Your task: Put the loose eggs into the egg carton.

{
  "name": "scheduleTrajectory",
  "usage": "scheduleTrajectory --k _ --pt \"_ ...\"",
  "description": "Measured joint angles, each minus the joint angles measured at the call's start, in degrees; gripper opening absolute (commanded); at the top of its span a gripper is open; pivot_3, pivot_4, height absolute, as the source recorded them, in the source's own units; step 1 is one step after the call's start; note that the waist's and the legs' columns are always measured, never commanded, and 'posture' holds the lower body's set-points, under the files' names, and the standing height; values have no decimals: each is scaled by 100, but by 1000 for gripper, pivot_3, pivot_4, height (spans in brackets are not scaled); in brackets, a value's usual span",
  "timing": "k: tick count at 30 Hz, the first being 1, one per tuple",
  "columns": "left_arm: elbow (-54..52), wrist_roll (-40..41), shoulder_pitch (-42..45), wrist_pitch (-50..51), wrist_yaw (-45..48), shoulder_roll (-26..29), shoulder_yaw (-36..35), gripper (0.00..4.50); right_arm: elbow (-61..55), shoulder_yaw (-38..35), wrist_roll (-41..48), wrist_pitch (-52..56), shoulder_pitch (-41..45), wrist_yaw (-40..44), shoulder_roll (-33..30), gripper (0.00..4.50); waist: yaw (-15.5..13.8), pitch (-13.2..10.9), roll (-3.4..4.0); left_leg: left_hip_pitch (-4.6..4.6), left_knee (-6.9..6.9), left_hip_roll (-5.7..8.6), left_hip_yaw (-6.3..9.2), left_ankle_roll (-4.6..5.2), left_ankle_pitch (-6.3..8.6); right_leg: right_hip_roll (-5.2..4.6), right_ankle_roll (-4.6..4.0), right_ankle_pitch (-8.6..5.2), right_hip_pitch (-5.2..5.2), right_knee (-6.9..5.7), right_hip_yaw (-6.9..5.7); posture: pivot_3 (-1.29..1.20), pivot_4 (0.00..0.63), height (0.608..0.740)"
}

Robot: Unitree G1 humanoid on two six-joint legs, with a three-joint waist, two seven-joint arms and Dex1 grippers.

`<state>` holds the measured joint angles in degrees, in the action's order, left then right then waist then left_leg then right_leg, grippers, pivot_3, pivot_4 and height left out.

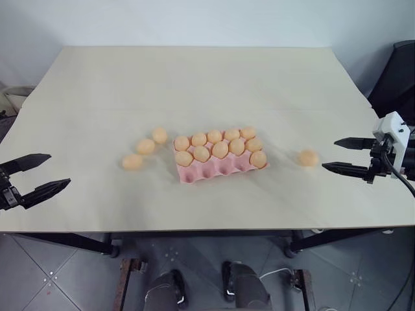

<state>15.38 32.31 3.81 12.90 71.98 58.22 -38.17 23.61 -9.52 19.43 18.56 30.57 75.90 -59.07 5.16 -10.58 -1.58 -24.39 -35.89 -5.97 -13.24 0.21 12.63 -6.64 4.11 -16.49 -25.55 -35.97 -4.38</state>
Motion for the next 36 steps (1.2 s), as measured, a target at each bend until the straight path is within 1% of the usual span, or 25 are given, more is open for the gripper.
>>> scheduleTrajectory --k 5,9,11,15,18,21,24,25,30,36 --pt "285 -120 218 -365 -15 43 7 4500 -19 -8 9 5 -10 -13 0 4477 11 0 0 0 -4 -1 0 0 0 1 0 0 1 -2 0 0 150 740" --pt "280 -129 107 -99 -4 75 106 4500 -71 -15 21 42 -47 -77 0 4477 16 0 0 0 -4 -2 -1 -2 -1 2 2 1 0 -2 1 0 150 740" --pt "275 -141 14 -164 44 68 106 4500 -111 -29 17 71 -101 -202 0 4477 19 0 0 0 -4 -2 0 -2 -1 1 2 1 0 -2 1 0 150 740" --pt "238 32 8 -390 392 -45 77 4500 -161 -29 -7 324 -179 -590 1 4477 13 0 0 0 -7 -2 -1 -2 0 -1 1 1 1 -3 1 0 150 740" --pt "243 252 22 -471 914 -48 71 4500 -279 -43 -7 407 -188 -849 56 4477 27 0 0 0 -8 -3 -1 -2 0 2 1 1 2 -3 1 0 150 740" --pt "295 478 56 -622 1405 -57 68 4500 -344 -69 -7 416 -215 -1222 273 4477 44 0 0 0 -8 -3 -1 -10 -5 4 2 1 3 -5 0 0 150 740" --pt "347 711 79 -681 1408 -59 79 4500 -361 -116 -1 571 -220 -1665 584 4477 59 0 0 0 -8 -2 0 -15 -8 2 14 8 3 -8 1 0 150 740" --pt "363 782 89 -740 1408 -59 102 4500 -413 -141 0 610 -229 -1839 688 4477 61 0 0 0 -8 -1 0 -15 -9 3 52 29 3 -8 2 0 150 740" --pt "525 896 222 -850 1408 -59 221 4500 -711 -424 14 559 -313 -2636 1249 4477 67 0 0 0 -13 -1 1 -13 -8 7 56 32 5 -8 1 0 150 740" --pt "594 938 306 -931 1409 -62 337 4500 -1041 -638 -18 290 -707 -3364 1716 4477 61 1 -2 -1 -12 3 1 -12 -8 10 58 32 8 -7 -1 0 150 740"
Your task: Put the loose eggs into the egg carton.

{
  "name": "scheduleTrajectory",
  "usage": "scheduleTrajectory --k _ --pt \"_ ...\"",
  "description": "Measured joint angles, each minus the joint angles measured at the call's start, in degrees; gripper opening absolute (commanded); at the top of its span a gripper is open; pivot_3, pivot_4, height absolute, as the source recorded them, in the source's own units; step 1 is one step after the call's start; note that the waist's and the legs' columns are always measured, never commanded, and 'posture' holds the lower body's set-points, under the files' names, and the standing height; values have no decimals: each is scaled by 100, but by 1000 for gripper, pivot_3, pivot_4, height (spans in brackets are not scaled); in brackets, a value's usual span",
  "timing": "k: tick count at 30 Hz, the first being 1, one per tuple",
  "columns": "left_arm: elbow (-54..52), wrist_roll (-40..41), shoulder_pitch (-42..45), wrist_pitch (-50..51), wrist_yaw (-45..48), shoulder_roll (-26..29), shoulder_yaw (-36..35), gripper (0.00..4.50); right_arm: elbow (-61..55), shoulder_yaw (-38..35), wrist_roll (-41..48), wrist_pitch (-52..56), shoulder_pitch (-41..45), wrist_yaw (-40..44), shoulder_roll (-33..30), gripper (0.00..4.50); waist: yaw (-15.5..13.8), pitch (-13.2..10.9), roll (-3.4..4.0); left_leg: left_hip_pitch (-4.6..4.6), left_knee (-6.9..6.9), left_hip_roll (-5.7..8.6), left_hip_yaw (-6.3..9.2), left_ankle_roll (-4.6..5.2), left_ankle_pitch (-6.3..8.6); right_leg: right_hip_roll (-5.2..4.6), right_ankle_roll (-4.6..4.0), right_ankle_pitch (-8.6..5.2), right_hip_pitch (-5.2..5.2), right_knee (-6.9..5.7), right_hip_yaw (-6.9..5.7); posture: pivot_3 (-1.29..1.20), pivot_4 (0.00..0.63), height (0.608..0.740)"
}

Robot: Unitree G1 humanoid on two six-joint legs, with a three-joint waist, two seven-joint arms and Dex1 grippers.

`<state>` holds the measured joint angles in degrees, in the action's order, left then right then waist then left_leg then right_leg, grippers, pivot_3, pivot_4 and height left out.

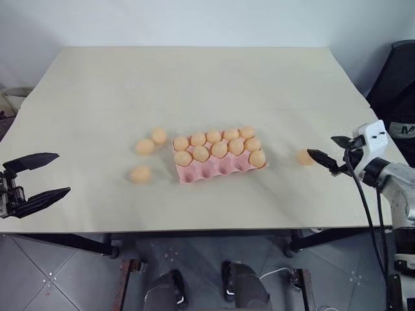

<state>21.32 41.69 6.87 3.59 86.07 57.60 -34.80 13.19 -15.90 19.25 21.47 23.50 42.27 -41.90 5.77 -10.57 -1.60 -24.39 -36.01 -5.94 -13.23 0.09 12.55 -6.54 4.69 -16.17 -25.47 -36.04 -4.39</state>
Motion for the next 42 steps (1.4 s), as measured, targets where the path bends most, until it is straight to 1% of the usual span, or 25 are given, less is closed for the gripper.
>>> scheduleTrajectory --k 3,7,14,21,24,25,29,30,34,37,42 --pt "13 2 130 -13 0 -12 31 4500 -134 -29 -15 -29 -155 -230 131 4477 -1 0 0 0 -2 2 1 3 -1 2 3 2 2 -1 0 0 150 740" --pt "10 5 194 -13 0 -70 140 4500 -79 -14 -32 -105 -96 -453 361 4477 35 0 0 0 -3 7 0 13 -4 4 11 6 3 -2 2 0 150 740" --pt "-6 16 313 3 -1 -129 214 4500 766 214 -283 -241 454 -769 725 4477 64 1 -1 0 0 8 1 13 -7 7 11 7 3 -3 1 0 150 740" --pt "-44 74 320 47 -1 -131 211 4500 1046 378 -412 -261 516 -761 776 4477 57 0 -1 0 -2 11 1 15 -8 6 13 8 4 -4 1 0 150 740" --pt "-88 85 284 69 -1 -132 209 4500 1105 442 -459 -240 516 -748 776 3886 65 0 -1 0 -4 11 1 16 -9 6 14 8 4 -7 2 0 150 740" --pt "-100 89 276 71 -1 -132 205 4500 1132 442 -466 -236 516 -747 776 3597 64 0 -1 0 -3 11 2 16 -9 6 14 8 4 -8 2 0 150 740" --pt "-150 91 255 71 -2 -132 205 4500 1146 448 -468 -235 516 -703 776 2118 62 0 -1 0 -3 11 2 16 -9 5 14 8 3 -7 2 0 150 740" --pt "-157 91 255 71 -2 -132 204 4500 1146 448 -468 -235 516 -696 776 1861 62 0 -1 0 -2 11 1 16 -9 5 14 8 3 -7 2 0 150 740" --pt "-222 91 253 71 -3 -133 203 4500 1039 448 -463 -222 515 -655 776 1861 62 0 -1 0 -2 11 1 16 -9 5 14 8 3 -7 2 0 150 740" --pt "-247 92 253 71 -3 -134 201 4500 698 447 -444 -44 533 -645 774 1861 64 0 -1 0 -2 10 2 16 -9 4 14 8 2 -8 3 0 150 740" --pt "-252 95 254 71 -3 -137 198 4500 -506 600 -165 901 890 -612 800 1861 77 0 0 0 -1 2 1 24 -3 -3 10 6 -2 -10 8 0 150 740"
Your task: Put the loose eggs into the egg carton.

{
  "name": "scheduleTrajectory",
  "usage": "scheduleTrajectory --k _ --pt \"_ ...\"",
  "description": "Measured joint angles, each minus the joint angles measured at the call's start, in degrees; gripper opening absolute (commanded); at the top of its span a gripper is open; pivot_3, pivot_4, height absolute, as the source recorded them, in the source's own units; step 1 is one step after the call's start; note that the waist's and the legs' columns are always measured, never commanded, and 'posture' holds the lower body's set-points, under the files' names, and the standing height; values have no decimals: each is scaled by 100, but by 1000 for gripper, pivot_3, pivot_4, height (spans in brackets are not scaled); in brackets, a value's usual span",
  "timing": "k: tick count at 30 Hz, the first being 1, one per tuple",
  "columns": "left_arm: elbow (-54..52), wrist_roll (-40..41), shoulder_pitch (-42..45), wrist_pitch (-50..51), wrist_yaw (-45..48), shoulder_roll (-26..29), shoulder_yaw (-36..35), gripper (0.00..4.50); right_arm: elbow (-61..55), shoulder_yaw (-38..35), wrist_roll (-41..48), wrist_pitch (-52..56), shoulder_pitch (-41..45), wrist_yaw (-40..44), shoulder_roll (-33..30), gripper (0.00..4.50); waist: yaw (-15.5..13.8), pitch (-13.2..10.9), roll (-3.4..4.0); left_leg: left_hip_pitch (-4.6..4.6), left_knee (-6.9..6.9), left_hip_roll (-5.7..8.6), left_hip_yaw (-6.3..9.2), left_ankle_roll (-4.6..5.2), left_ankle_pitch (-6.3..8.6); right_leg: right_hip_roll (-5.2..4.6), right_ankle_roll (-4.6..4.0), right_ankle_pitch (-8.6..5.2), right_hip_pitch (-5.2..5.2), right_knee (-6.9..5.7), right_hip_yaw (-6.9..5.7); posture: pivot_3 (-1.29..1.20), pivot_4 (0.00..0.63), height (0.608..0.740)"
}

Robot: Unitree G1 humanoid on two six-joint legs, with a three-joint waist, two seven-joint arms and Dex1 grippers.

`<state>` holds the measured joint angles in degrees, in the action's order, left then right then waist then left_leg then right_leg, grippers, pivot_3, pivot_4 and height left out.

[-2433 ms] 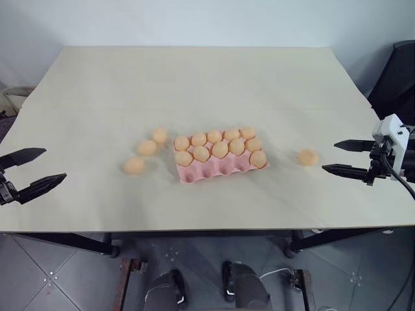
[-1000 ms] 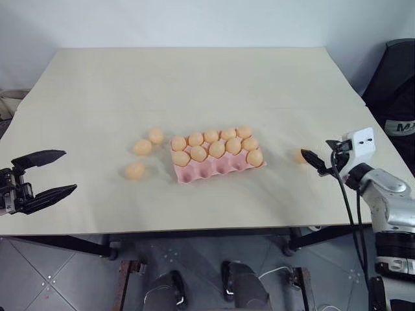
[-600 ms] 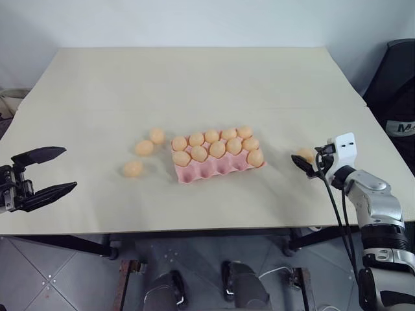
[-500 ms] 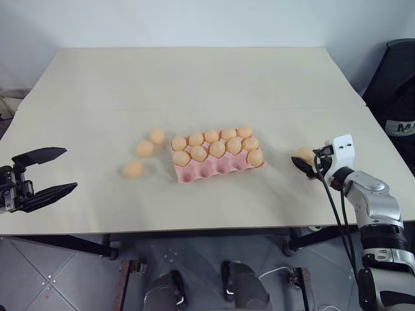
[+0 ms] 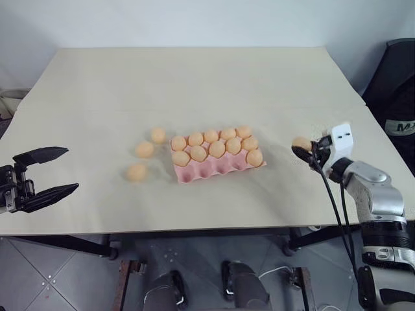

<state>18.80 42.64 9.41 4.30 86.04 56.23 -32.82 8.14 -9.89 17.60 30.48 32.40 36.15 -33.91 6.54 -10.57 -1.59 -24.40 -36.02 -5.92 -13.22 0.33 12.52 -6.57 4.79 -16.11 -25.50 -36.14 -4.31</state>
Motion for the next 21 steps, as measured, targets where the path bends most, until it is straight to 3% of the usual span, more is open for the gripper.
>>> scheduleTrajectory --k 4,8,14,21 --pt "-4 2 19 0 0 -16 0 4500 -1349 465 428 916 315 -151 566 1861 -18 4 -6 0 3 -23 9 -11 6 10 -27 -9 -1 -3 -13 0 150 740" --pt "-6 2 46 1 -1 -40 0 4500 -1849 1024 549 1474 316 -482 1263 1861 -53 4 -7 -13 6 -21 10 -21 5 20 -32 -12 -10 -3 -22 0 150 740" --pt "-64 6 -31 3 -3 -111 -44 4500 -1901 1635 250 1503 98 -546 1215 1861 -108 7 -12 -19 2 3 1 -14 6 12 -16 -4 -6 14 -22 0 150 740" --pt "-259 44 -235 35 -4 -111 -259 4500 -1895 1655 132 1498 -53 -479 912 1861 -137 7 -12 -21 4 -3 0 -11 9 14 -14 -2 -9 16 -21 0 150 740"
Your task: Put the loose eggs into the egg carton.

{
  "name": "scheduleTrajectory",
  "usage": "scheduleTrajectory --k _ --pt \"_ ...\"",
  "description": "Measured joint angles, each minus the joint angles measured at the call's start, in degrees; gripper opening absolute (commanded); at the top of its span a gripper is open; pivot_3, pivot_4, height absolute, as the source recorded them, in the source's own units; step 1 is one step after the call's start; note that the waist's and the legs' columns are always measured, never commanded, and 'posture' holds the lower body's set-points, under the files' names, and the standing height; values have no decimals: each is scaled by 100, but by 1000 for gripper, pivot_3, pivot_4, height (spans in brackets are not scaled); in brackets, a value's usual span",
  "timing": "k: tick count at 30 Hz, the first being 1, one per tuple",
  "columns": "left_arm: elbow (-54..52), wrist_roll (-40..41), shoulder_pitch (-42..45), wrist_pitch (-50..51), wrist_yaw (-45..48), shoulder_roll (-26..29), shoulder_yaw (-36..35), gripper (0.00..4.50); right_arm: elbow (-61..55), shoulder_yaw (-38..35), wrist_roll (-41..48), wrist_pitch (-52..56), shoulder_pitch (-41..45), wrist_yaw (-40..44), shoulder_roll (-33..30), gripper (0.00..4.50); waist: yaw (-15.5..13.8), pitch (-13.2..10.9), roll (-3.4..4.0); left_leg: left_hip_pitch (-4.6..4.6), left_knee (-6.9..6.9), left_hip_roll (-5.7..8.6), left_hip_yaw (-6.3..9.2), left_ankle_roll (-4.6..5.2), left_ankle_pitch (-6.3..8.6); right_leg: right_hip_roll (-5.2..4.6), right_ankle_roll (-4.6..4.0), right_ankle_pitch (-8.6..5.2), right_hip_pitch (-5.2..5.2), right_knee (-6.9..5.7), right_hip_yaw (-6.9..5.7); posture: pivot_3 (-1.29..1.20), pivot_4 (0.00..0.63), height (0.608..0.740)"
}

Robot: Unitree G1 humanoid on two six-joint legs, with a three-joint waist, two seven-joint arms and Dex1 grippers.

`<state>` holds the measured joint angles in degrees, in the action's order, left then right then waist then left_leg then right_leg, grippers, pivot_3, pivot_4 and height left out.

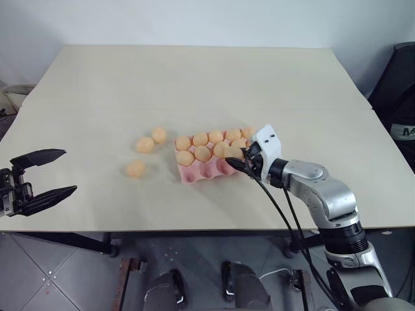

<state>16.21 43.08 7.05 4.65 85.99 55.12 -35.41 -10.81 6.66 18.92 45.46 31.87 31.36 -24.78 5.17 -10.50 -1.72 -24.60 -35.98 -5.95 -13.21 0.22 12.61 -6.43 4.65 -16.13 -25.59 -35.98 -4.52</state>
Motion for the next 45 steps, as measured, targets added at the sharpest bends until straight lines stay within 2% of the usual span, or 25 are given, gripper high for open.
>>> scheduleTrajectory --k 6,9,14,15,24,30,37,41,45 --pt "-16 5 -51 32 -1 -20 -4 4500 0 -2 0 -34 -34 58 -135 1861 -5 0 1 0 1 -8 2 -1 1 9 -4 -2 -2 -1 -3 0 150 740" --pt "-16 5 -51 32 -2 -22 -4 4500 0 -13 4 -35 -68 100 -159 2637 -6 0 0 0 1 -6 1 -1 1 8 -3 -2 -2 0 -3 0 150 740" --pt "-16 5 -19 28 -2 -25 -3 4500 -15 -13 14 -15 -106 232 -267 4316 -15 0 0 0 1 -6 2 4 4 6 -3 -2 -2 0 -3 0 150 740" --pt "-15 5 -12 27 -2 -25 -3 4500 -19 -13 14 -19 -107 246 -276 4450 -15 0 0 0 1 -7 2 4 4 6 -3 -2 -2 0 -3 0 150 740" --pt "-15 -19 97 4 -7 -72 1 4500 -6 -295 147 -382 -110 852 -712 4450 -24 -1 1 -1 1 -3 1 5 4 7 -2 -1 -2 2 -3 0 150 740" --pt "-25 -77 45 -33 -98 -135 -11 4500 291 -1145 670 -1904 -116 2490 -1379 4450 -34 -2 1 1 1 -2 2 8 6 12 0 0 2 4 -7 0 150 740" --pt "-237 -258 -334 -141 -681 -388 -153 4500 1807 -1593 1057 -2891 -156 4825 -2536 4450 -24 -2 2 4 -6 -1 6 17 9 2 0 0 6 2 -6 0 150 740" --pt "-550 -344 -627 -167 -1155 -585 -282 4500 2594 -1597 915 -3187 -159 5343 -2898 4450 -10 -4 4 9 -7 -5 6 16 9 -14 0 0 7 0 -2 0 150 740" --pt "-1476 -432 -1148 -55 -1965 -1019 -363 4500 3172 -1598 787 -3398 -132 5438 -2922 4450 5 -5 6 12 -9 -9 6 13 8 -18 -1 0 8 0 2 0 150 740"
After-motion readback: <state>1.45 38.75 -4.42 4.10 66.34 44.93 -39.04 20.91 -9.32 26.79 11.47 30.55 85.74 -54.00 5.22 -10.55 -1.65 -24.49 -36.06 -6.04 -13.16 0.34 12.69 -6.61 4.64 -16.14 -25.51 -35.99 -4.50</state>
